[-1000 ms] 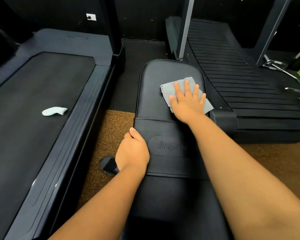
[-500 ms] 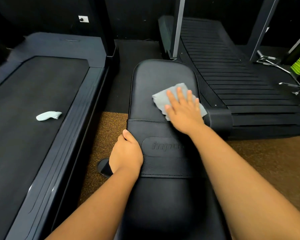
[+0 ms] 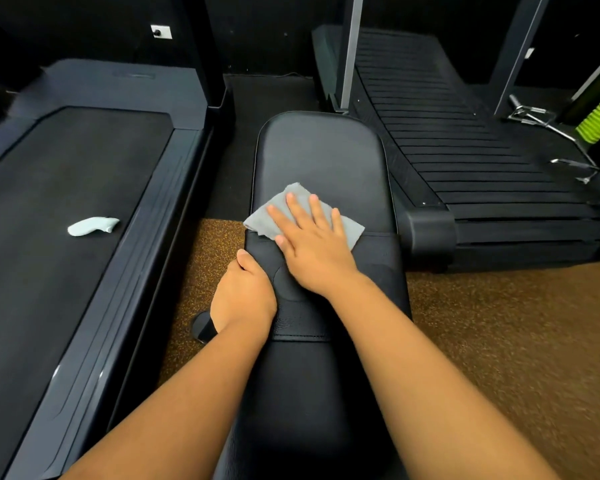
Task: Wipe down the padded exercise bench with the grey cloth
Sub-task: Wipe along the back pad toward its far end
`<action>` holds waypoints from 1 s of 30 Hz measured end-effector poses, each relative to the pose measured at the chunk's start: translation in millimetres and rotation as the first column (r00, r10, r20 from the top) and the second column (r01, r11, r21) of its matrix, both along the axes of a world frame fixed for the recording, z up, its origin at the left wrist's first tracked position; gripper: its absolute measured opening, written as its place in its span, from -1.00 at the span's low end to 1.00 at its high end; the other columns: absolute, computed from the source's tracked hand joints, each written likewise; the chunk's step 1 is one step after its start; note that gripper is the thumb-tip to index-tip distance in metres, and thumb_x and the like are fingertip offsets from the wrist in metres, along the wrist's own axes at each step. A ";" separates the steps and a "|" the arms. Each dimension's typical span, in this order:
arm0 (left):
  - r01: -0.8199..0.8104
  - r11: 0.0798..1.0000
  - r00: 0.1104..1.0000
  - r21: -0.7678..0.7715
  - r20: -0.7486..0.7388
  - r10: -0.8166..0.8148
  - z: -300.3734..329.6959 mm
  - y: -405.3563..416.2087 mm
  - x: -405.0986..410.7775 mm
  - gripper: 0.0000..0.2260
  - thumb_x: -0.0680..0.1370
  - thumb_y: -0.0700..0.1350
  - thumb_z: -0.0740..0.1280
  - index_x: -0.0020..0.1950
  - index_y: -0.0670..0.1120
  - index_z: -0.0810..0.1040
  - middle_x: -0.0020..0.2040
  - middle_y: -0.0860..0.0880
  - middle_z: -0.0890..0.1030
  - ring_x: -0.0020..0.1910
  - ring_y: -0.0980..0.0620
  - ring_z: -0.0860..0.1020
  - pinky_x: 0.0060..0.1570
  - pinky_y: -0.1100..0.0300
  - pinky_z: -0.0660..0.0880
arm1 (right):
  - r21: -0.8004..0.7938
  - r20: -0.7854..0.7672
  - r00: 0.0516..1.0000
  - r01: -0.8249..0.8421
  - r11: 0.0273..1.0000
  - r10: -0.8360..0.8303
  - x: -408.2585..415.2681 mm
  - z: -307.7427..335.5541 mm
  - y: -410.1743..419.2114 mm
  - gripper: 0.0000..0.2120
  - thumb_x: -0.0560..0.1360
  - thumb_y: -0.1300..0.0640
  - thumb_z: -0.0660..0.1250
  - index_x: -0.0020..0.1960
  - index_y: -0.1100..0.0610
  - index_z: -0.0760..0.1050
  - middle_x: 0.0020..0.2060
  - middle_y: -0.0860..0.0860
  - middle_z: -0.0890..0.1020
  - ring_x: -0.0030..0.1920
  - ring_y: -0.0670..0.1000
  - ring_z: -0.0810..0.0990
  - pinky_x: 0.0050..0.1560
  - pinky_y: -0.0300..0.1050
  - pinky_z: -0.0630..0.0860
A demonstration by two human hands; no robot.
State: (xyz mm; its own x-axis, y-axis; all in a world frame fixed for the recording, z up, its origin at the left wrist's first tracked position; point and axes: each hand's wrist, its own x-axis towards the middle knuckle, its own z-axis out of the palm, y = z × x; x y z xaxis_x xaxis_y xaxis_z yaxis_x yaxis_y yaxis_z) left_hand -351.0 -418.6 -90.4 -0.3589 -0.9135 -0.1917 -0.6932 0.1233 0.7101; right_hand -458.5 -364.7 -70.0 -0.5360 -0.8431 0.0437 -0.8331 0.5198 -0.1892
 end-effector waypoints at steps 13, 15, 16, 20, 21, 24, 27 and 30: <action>-0.033 0.999 0.999 0.000 -0.021 0.033 -4.8 -2.1 -0.7 -0.43 0.67 0.10 -0.19 0.26 -0.17 0.50 0.18 -0.19 0.58 0.18 -0.21 0.51 0.13 -0.02 0.38 | -0.020 -0.037 0.985 0.166 0.986 -0.167 2.7 -15.9 54.4 -0.49 0.67 -0.13 -0.13 0.59 -0.14 -0.10 0.60 -0.04 -0.12 0.57 0.16 -0.25 0.50 0.21 -0.27; -0.030 1.000 0.999 0.009 -0.021 0.030 -2.8 -1.1 0.2 -0.44 0.67 0.10 -0.18 0.28 -0.18 0.49 0.20 -0.19 0.57 0.19 -0.21 0.50 0.14 -0.02 0.37 | -0.010 -0.037 0.996 0.082 0.997 -0.082 10.5 -17.9 67.9 -0.47 0.63 -0.18 -0.21 0.59 -0.16 -0.12 0.60 -0.08 -0.13 0.57 0.13 -0.26 0.50 0.17 -0.28; -0.029 1.000 0.999 0.012 -0.020 0.030 -2.2 -0.6 0.7 -0.44 0.67 0.10 -0.18 0.28 -0.17 0.49 0.20 -0.19 0.57 0.20 -0.21 0.50 0.14 -0.02 0.37 | -0.006 -0.030 0.998 0.054 0.999 -0.054 12.8 -19.0 76.2 -0.45 0.61 -0.20 -0.25 0.59 -0.17 -0.12 0.59 -0.09 -0.13 0.57 0.12 -0.27 0.50 0.14 -0.28; -0.027 1.000 0.999 0.005 -0.028 0.027 -3.2 -1.1 1.3 -0.43 0.67 0.11 -0.19 0.28 -0.15 0.50 0.19 -0.17 0.58 0.19 -0.19 0.51 0.16 -0.04 0.39 | 0.001 0.006 0.991 0.134 0.991 -0.134 2.0 -20.3 98.6 -0.42 0.58 -0.26 -0.24 0.59 -0.18 -0.11 0.59 -0.09 -0.16 0.57 0.12 -0.27 0.54 0.17 -0.21; -0.030 1.000 0.999 0.003 -0.026 0.030 -3.5 -1.3 1.2 -0.43 0.67 0.11 -0.19 0.28 -0.15 0.50 0.20 -0.17 0.58 0.19 -0.19 0.51 0.16 -0.04 0.39 | 0.008 0.010 0.983 0.185 0.983 -0.186 -2.6 -19.2 96.2 -0.43 0.60 -0.24 -0.20 0.59 -0.16 -0.12 0.59 -0.06 -0.18 0.57 0.14 -0.27 0.54 0.20 -0.20; -0.026 1.000 1.000 -0.006 -0.013 0.026 -2.3 -0.6 1.9 -0.44 0.67 0.10 -0.18 0.27 -0.16 0.50 0.19 -0.18 0.58 0.19 -0.20 0.51 0.14 -0.02 0.38 | 0.028 0.000 0.951 0.309 0.951 -0.309 -4.8 -15.2 73.3 -0.46 0.65 -0.18 -0.10 0.59 -0.14 -0.14 0.59 -0.01 -0.19 0.56 0.20 -0.28 0.50 0.28 -0.26; -0.020 1.000 1.000 -0.003 -0.011 0.020 -1.8 -0.4 1.9 -0.44 0.67 0.09 -0.18 0.27 -0.18 0.50 0.21 -0.19 0.57 0.20 -0.21 0.50 0.15 -0.02 0.37 | 0.023 -0.014 0.968 0.251 0.968 -0.251 8.9 -15.8 58.5 -0.46 0.65 -0.18 -0.11 0.59 -0.15 -0.16 0.59 -0.03 -0.20 0.55 0.18 -0.30 0.48 0.32 -0.30; -0.008 1.000 1.000 0.010 -0.010 0.008 -0.7 -0.9 1.7 -0.45 0.68 0.07 -0.18 0.29 -0.20 0.48 0.25 -0.21 0.54 0.23 -0.22 0.48 0.19 -0.03 0.35 | 0.016 -0.026 0.992 0.124 0.992 -0.124 29.0 -21.7 71.3 -0.46 0.64 -0.20 -0.14 0.59 -0.17 -0.13 0.59 -0.07 -0.15 0.57 0.13 -0.27 0.50 0.28 -0.28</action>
State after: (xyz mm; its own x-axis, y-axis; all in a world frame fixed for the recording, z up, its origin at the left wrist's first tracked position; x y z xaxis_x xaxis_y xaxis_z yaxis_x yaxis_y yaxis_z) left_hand -349.3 -419.5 -91.2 -0.3532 -0.9146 -0.1969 -0.6871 0.1108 0.7180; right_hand -429.5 -293.4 -91.7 -0.6356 -0.7708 0.0445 -0.7662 0.6226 -0.1592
